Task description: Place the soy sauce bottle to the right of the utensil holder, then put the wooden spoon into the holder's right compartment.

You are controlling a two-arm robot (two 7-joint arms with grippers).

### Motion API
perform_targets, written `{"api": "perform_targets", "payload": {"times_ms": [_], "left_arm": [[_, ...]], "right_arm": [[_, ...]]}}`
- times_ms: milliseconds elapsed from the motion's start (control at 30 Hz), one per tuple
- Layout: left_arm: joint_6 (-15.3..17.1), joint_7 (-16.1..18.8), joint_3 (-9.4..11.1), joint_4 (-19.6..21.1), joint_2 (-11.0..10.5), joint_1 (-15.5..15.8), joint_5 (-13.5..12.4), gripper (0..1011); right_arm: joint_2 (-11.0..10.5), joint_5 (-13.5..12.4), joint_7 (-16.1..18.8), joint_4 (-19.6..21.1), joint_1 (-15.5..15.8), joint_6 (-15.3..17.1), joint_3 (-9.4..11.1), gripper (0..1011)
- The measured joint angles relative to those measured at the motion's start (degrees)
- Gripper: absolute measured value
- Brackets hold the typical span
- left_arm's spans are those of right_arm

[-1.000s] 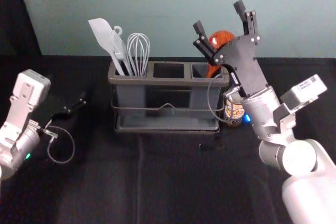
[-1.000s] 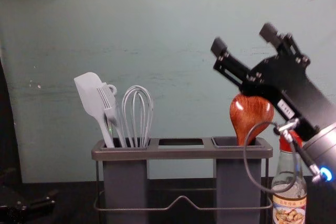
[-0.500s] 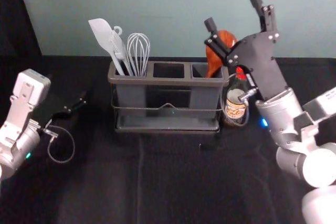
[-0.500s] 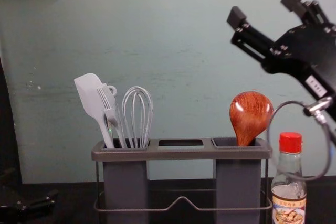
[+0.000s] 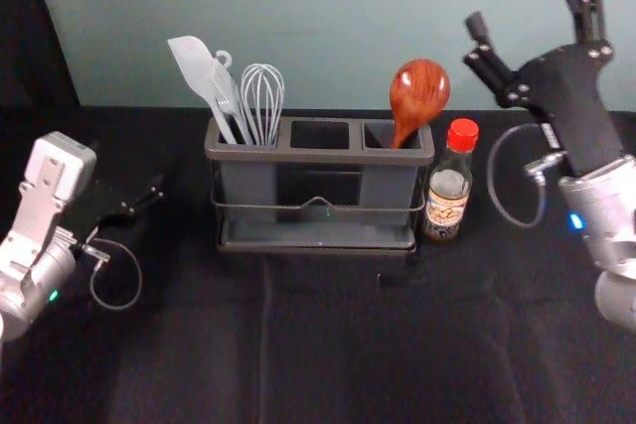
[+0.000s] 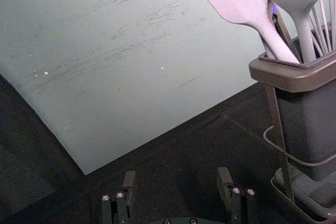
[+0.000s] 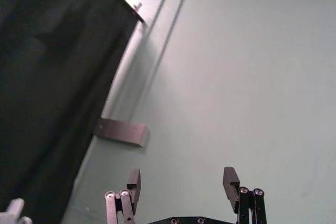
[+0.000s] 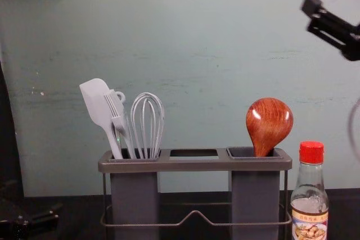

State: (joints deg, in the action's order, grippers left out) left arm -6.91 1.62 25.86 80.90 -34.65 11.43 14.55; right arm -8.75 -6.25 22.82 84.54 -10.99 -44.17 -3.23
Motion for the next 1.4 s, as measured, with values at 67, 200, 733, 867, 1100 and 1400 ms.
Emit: {"api": "perform_targets", "payload": {"times_ms": [67, 200, 733, 867, 1100, 1400], "left_arm": [[0.0, 0.0, 0.0, 0.0, 0.0, 0.0, 0.0, 1000], [0.0, 0.0, 0.0, 0.0, 0.0, 0.0, 0.0, 1000], [0.0, 0.0, 0.0, 0.0, 0.0, 0.0, 0.0, 1000], [0.0, 0.0, 0.0, 0.0, 0.0, 0.0, 0.0, 1000], [0.0, 0.0, 0.0, 0.0, 0.0, 0.0, 0.0, 1000], [0.0, 0.0, 0.0, 0.0, 0.0, 0.0, 0.0, 1000]], "right_arm": [[-0.5, -0.1, -0.3, 0.5, 0.4, 0.8, 0.6, 1003], [-1.5, 0.1, -1.6, 1.8, 1.5, 3.6, 2.4, 1002], [-4.8, 5.7, -9.4, 6.6, 7.3, 26.8, 6.3, 1002], [-5.8, 6.0, -10.1, 6.6, 8.0, 31.9, 6.4, 1002], [-6.8, 6.0, -10.4, 5.2, 8.1, 35.5, 5.8, 1003], [-7.6, 5.6, -10.0, 0.3, 5.4, 37.0, 4.4, 1003]]}}
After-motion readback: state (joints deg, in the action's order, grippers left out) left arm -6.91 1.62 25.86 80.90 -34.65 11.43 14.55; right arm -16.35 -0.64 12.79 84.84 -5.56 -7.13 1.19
